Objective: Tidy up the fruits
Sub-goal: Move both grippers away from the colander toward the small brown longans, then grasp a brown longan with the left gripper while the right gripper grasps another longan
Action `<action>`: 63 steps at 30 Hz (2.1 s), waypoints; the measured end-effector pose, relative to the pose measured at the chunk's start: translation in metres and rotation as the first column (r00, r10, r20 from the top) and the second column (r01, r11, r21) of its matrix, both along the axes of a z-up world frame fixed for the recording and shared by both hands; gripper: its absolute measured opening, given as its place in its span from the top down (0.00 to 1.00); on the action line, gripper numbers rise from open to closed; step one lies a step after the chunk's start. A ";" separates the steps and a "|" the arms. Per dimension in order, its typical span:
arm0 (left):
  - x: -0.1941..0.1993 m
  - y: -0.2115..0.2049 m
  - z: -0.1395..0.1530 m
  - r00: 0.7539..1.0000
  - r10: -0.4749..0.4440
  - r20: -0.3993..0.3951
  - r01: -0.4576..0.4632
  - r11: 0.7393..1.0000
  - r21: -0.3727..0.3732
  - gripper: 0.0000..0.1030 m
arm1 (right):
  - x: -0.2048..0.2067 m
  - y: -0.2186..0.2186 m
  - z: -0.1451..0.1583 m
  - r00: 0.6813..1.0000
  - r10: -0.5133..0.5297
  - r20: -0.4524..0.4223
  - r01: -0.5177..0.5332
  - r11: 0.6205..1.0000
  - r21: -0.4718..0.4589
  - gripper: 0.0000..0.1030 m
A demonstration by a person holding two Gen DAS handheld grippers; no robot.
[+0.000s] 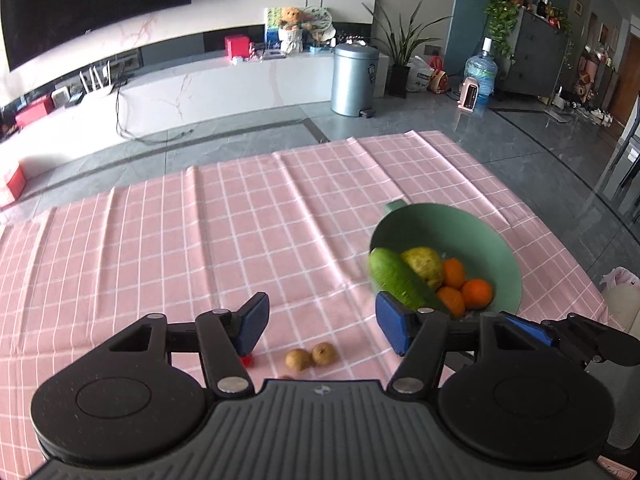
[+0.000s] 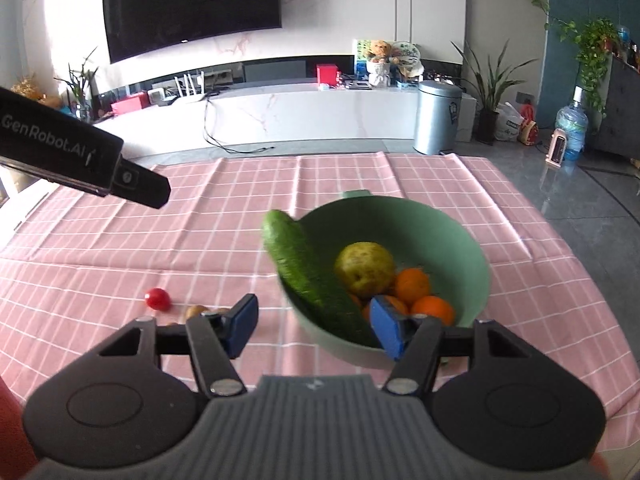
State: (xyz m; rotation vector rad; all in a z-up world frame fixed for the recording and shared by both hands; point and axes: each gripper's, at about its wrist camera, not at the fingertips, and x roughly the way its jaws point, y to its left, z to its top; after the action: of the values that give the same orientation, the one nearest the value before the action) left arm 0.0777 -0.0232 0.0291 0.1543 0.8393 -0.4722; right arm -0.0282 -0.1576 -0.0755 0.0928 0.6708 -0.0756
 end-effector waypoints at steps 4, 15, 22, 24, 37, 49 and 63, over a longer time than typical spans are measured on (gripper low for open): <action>0.006 0.023 -0.016 0.997 0.025 -0.072 -0.027 0.999 -0.026 0.45 | -0.002 0.018 -0.004 0.999 0.046 0.024 -0.046 0.999 0.019 0.53; 0.014 0.036 -0.068 0.980 0.020 -0.196 -0.023 1.000 -0.010 0.57 | 0.023 0.043 -0.033 0.985 0.162 -0.066 -0.162 0.987 0.006 0.75; 0.025 0.027 -0.105 0.963 0.023 -0.270 -0.008 0.998 0.057 0.59 | 0.040 0.043 -0.055 0.969 0.221 -0.109 -0.224 0.975 -0.015 0.78; 0.029 0.025 -0.114 0.956 0.020 -0.291 0.000 0.998 0.069 0.59 | 0.045 0.044 -0.060 0.964 0.237 -0.124 -0.242 0.970 -0.024 0.79; 0.051 0.018 -0.140 0.941 0.036 -0.337 -0.007 0.996 0.087 0.70 | 0.073 0.050 -0.081 0.928 0.333 -0.168 -0.346 0.937 -0.054 0.79; 0.056 0.031 -0.127 0.934 0.064 -0.350 -0.052 0.998 0.044 0.75 | 0.086 0.063 -0.086 0.905 0.387 -0.177 -0.411 0.903 -0.128 0.77; 0.051 0.034 -0.113 0.940 0.067 -0.336 -0.061 0.998 0.029 0.75 | 0.096 0.073 -0.090 0.894 0.404 -0.195 -0.434 0.888 -0.152 0.78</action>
State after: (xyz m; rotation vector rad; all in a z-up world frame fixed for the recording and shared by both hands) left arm 0.1288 0.0111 -0.0840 0.0626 1.1816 -0.4353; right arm 0.0676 -0.0849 -0.1653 -0.2499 0.8268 0.2750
